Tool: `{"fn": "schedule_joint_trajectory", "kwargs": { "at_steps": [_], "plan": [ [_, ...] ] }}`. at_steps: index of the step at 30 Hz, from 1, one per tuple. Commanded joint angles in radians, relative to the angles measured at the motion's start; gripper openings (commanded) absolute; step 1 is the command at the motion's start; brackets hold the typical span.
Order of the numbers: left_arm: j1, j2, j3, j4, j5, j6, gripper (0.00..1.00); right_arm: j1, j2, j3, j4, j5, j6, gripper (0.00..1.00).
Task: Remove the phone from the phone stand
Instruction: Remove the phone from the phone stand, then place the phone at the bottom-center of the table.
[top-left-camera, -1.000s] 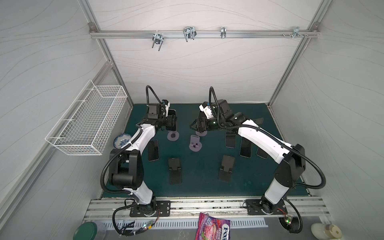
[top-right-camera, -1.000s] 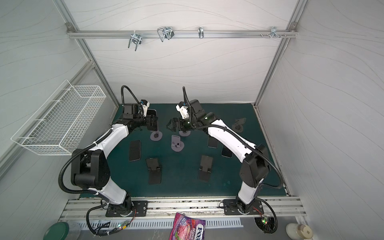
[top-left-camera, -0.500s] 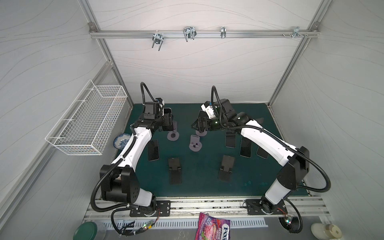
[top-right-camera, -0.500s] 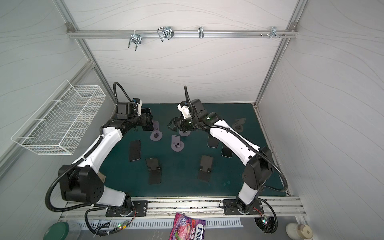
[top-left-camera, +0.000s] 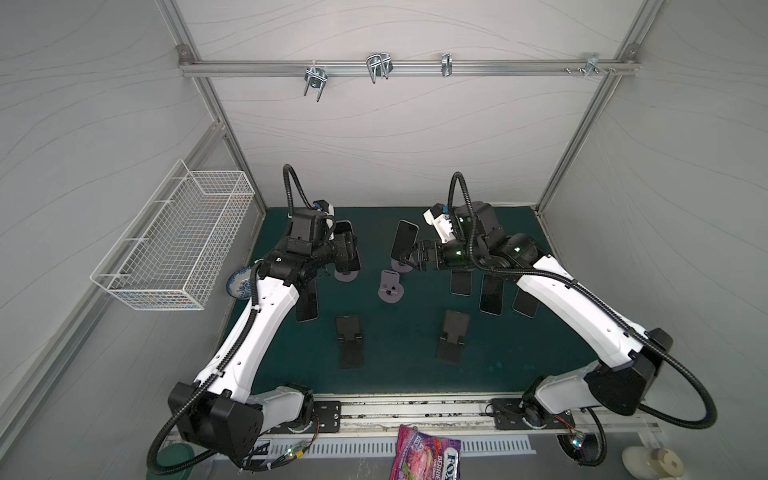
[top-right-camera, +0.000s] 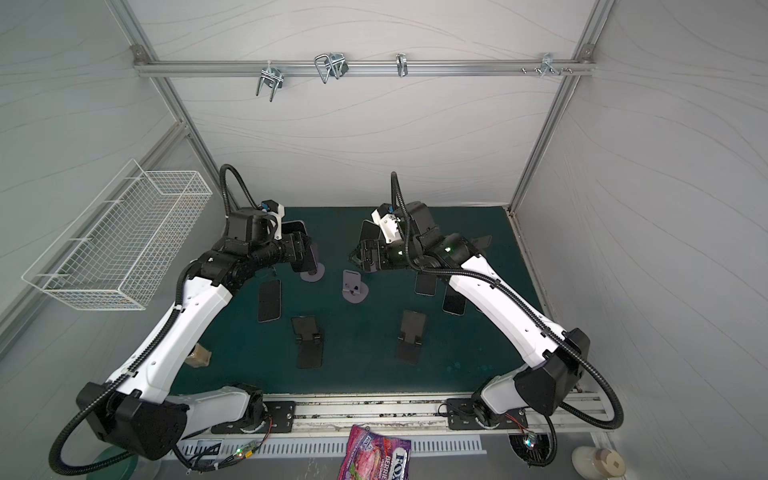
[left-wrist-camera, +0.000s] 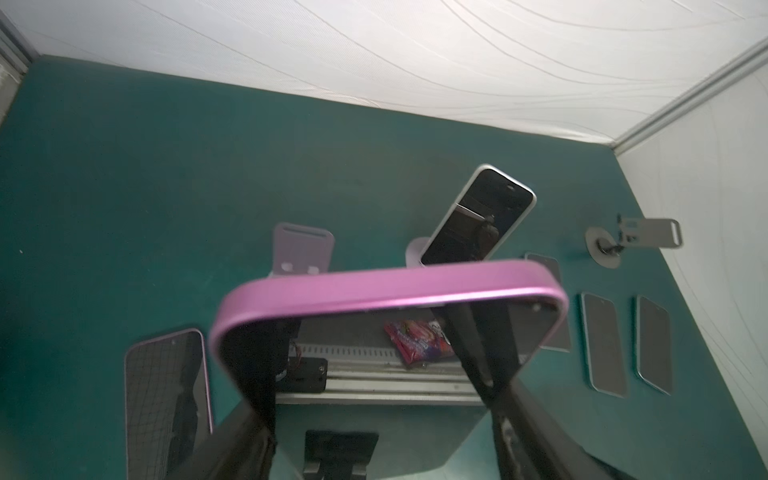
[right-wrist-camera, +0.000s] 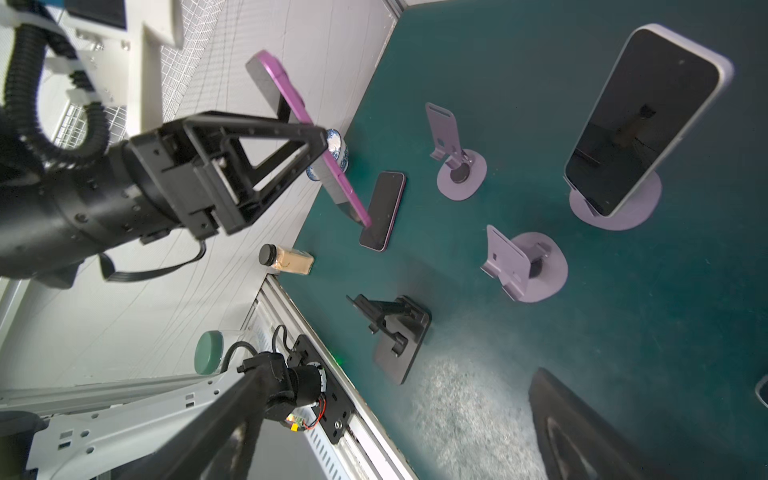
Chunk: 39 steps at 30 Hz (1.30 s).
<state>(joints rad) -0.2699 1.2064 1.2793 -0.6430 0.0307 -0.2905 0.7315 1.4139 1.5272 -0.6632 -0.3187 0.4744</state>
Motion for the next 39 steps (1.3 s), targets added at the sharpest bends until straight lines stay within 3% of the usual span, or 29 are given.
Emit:
{"fn": "schedule_joint_trajectory", "kwargs": {
  "at_steps": [1, 12, 21, 31, 39],
  "plan": [
    [-0.047, -0.075, 0.068, -0.041, -0.037, -0.069, 0.62, -0.003, -0.064, -0.017, -0.085, 0.026, -0.012, 0.99],
    [-0.194, -0.204, 0.080, -0.226, -0.047, -0.173, 0.61, -0.007, -0.186, -0.150, -0.091, 0.031, 0.059, 0.99],
    [-0.292, -0.179, 0.059, -0.311, -0.032, -0.254, 0.60, -0.007, -0.221, -0.162, -0.129, 0.044, 0.055, 0.99],
    [-0.487, -0.124, -0.005, -0.269, -0.059, -0.329, 0.60, -0.010, -0.254, -0.204, -0.122, 0.061, 0.053, 0.99],
    [-0.564, -0.074, -0.051, -0.221, -0.093, -0.376, 0.60, -0.021, -0.245, -0.200, -0.137, 0.055, 0.040, 0.99]
  ]
}}
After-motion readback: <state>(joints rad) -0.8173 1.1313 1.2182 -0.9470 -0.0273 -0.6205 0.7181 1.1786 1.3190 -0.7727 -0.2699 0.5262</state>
